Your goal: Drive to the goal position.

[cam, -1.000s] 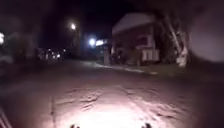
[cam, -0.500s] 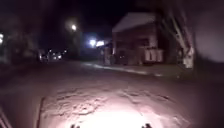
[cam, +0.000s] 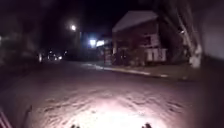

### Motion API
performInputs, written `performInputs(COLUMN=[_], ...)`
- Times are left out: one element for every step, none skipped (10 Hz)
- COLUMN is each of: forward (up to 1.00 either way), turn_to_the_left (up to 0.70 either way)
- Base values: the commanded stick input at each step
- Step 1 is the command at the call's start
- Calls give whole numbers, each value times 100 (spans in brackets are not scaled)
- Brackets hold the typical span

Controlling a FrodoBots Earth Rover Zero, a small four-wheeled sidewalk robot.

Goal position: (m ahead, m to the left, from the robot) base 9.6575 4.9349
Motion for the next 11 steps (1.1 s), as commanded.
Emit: performInputs(forward=[70, 70, 70, 70, 70, 70, 70, 70, 70, 70, 70], turn_to_the_left=[0, 0, 0, 0, 0, 0, 0, 0, 0, 0, 0])
